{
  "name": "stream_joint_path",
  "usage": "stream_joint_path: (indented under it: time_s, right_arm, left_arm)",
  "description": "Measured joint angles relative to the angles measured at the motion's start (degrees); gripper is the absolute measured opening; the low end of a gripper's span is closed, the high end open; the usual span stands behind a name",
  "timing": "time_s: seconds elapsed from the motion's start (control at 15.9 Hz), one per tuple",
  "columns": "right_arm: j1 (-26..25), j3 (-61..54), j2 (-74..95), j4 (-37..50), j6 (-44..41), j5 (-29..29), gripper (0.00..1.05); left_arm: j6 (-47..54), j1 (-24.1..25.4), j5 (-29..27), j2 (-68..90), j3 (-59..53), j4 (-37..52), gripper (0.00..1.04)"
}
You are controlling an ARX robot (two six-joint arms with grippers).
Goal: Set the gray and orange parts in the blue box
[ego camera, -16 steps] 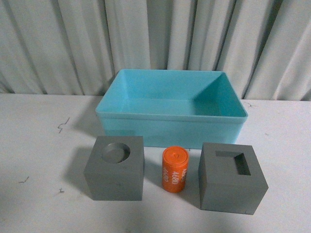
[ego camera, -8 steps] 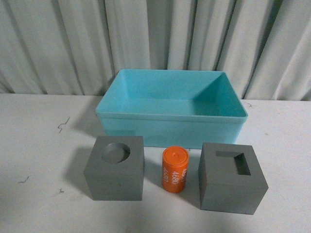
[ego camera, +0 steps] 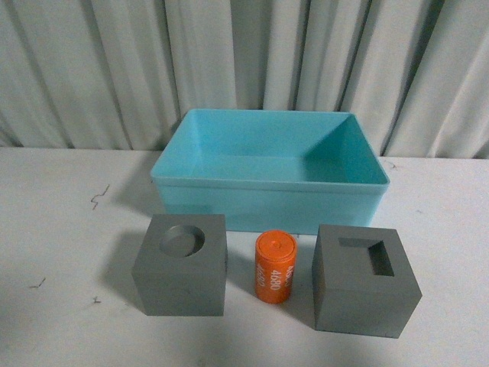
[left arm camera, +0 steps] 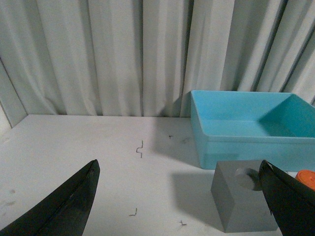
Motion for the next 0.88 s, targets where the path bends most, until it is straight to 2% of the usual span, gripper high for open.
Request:
stream_joint_path:
  time_s: [0.82, 0.88]
  right_arm:
    - [0.00, 0.00, 0.00, 0.00, 0.02, 0.00, 0.98]
    - [1.01, 2.19, 1.92, -7.28, 1.64, 3.58, 0.98]
  left_arm:
    - [0.00, 0.00, 0.00, 0.00, 0.00, 0.00, 0.98]
    - [0.00, 0.00, 0.00, 0.00, 0.00, 0.00, 0.98]
